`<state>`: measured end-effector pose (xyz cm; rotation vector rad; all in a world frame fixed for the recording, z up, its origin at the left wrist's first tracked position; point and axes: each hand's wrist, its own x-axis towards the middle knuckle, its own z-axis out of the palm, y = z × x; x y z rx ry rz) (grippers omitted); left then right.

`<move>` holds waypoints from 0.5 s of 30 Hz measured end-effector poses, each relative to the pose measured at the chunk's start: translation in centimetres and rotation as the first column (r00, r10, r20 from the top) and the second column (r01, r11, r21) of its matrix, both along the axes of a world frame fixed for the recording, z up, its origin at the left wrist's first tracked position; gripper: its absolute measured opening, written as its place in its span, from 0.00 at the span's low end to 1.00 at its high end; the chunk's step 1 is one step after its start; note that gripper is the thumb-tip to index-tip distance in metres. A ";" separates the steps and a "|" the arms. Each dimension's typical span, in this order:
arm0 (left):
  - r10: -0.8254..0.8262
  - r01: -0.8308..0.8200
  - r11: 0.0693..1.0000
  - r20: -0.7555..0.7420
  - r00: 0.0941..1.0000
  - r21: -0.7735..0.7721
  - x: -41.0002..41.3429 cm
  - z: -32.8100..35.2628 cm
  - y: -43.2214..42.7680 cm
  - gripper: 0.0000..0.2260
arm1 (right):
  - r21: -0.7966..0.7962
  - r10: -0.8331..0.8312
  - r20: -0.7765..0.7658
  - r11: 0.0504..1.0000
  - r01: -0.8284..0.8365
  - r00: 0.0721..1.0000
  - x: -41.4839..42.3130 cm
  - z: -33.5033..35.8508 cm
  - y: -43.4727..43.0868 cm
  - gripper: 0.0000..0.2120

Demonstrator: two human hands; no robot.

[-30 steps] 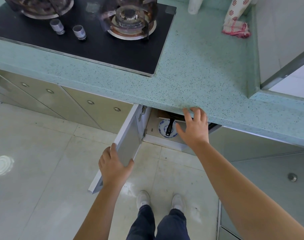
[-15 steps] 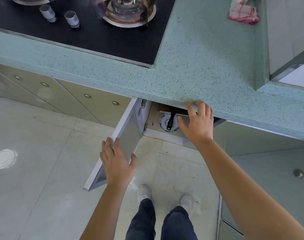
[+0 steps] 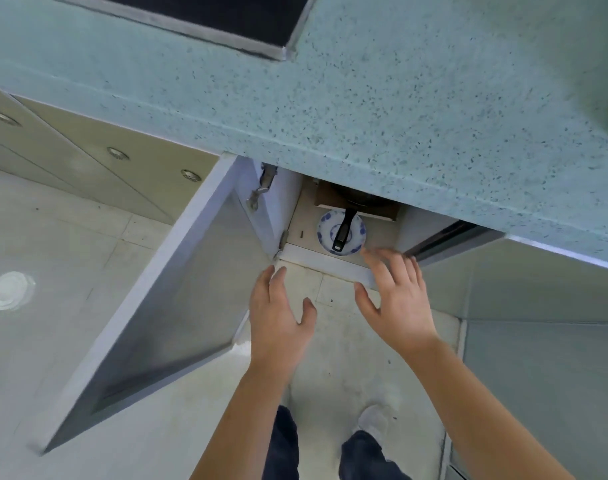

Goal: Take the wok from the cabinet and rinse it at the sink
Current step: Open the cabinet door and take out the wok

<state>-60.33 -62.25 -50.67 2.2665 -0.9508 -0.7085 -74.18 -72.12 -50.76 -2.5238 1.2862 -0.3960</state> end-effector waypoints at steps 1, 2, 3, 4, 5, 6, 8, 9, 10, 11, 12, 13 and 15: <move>-0.005 0.005 1.000 -0.010 1.000 -0.007 -0.2 -1.7 -0.6 0.25 | 0.033 -0.021 0.002 0.999 0.021 1.000 -0.2 -1.9 -0.3 0.19; -0.009 0.009 1.000 -0.018 1.000 -0.013 -0.4 -3.5 -1.3 0.25 | 0.067 -0.041 0.007 0.997 0.041 0.999 -0.4 -3.8 -0.7 0.19; -0.008 0.008 1.000 -0.026 1.000 -0.015 -0.4 -5.1 -1.9 0.26 | 0.099 -0.057 0.006 0.994 0.057 0.998 -0.4 -5.5 -1.0 0.18; -0.005 0.005 1.000 -0.036 0.999 -0.022 -0.6 -7.0 -2.6 0.26 | 0.114 -0.063 0.000 0.991 0.063 0.998 -0.4 -7.4 -1.5 0.18; -0.002 0.000 0.999 -0.044 0.999 -0.033 -0.8 -8.8 -3.3 0.26 | 0.117 -0.062 -0.009 0.991 0.063 0.998 -0.4 -9.3 -2.1 0.18; -0.001 -0.001 0.999 -0.046 0.999 -0.046 -0.8 -10.4 -4.1 0.27 | 0.117 -0.059 -0.018 0.991 0.061 0.998 -0.3 -11.0 -2.7 0.18; -0.008 0.005 0.997 -0.036 0.999 -0.075 -1.0 -14.2 -5.5 0.27 | 0.112 -0.057 -0.032 0.992 0.060 0.998 -0.1 -14.9 -4.1 0.19; -0.011 0.008 0.996 -0.027 1.000 -0.086 -0.9 -16.0 -6.4 0.27 | 0.108 -0.056 -0.036 0.992 0.059 0.998 0.0 -16.7 -4.8 0.19; -0.012 0.010 0.995 -0.019 1.000 -0.095 -0.9 -17.7 -7.2 0.27 | 0.101 -0.058 -0.035 0.993 0.061 0.998 0.1 -18.5 -5.5 0.20; -0.013 0.012 0.994 -0.010 1.000 -0.109 -0.9 -19.4 -8.1 0.27 | 0.094 -0.064 -0.030 0.993 0.067 0.997 0.2 -20.3 -6.3 0.20; -0.012 0.011 0.992 -0.008 1.000 -0.122 -0.8 -21.1 -9.1 0.27 | 0.092 -0.076 -0.025 0.993 0.078 0.997 0.4 -22.1 -7.0 0.20; -0.007 0.006 0.990 -0.012 1.000 -0.139 -0.9 -22.7 -10.1 0.26 | 0.093 -0.090 -0.016 0.991 0.092 0.996 0.6 -23.8 -7.7 0.21; 0.008 -0.014 0.984 -0.036 0.999 -0.177 -0.9 -25.9 -12.3 0.24 | 0.098 -0.120 0.032 0.988 0.117 0.992 1.2 -27.3 -9.2 0.21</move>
